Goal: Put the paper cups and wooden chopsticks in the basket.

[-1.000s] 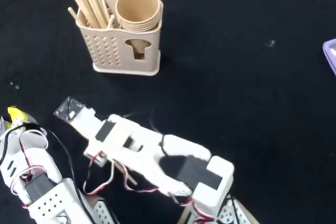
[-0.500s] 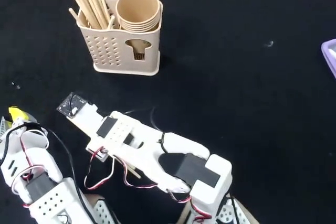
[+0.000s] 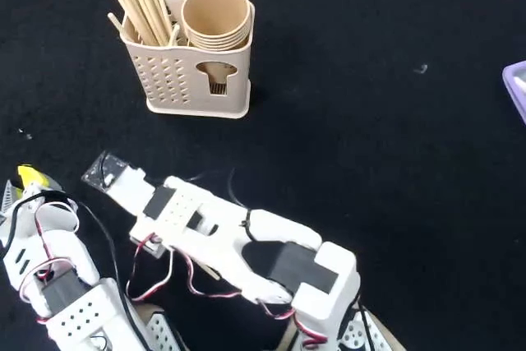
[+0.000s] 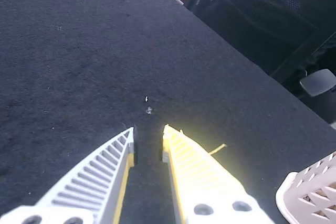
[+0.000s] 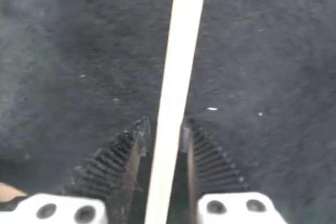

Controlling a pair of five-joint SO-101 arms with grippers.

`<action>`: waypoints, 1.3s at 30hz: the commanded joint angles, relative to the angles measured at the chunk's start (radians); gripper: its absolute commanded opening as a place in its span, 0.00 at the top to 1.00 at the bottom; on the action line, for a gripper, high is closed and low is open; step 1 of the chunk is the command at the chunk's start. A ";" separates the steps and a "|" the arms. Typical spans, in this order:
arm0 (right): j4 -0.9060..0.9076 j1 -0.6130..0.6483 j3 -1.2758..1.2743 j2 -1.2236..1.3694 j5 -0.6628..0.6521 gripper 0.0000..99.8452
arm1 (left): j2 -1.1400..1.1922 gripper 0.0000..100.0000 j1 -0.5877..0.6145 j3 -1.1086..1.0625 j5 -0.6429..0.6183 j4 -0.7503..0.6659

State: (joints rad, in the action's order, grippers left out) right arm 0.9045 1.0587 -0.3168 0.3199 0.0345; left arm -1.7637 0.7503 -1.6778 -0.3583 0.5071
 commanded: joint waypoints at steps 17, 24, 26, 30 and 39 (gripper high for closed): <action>0.021 -0.157 -0.185 -0.409 0.002 0.99 | -0.015 0.90 -0.012 0.002 -0.009 -0.020; 0.017 -0.187 -0.300 -0.624 -0.003 0.99 | -0.015 0.90 -0.012 -0.022 -0.011 -0.057; 0.017 -0.210 -0.320 -0.690 -0.005 0.99 | -0.014 0.90 -0.012 -0.022 -0.011 -0.057; 0.018 -0.269 -0.346 -0.854 -0.005 0.99 | -0.006 0.90 -0.030 -0.022 -0.006 -0.052; -0.180 -0.313 -0.354 -1.259 -0.005 0.99 | -0.011 0.90 -0.142 -0.022 0.091 0.002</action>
State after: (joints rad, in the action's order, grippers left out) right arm 0.8692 0.7718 -0.6989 -0.7603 0.0361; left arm -1.7637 0.6536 -1.6794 -0.3307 0.5056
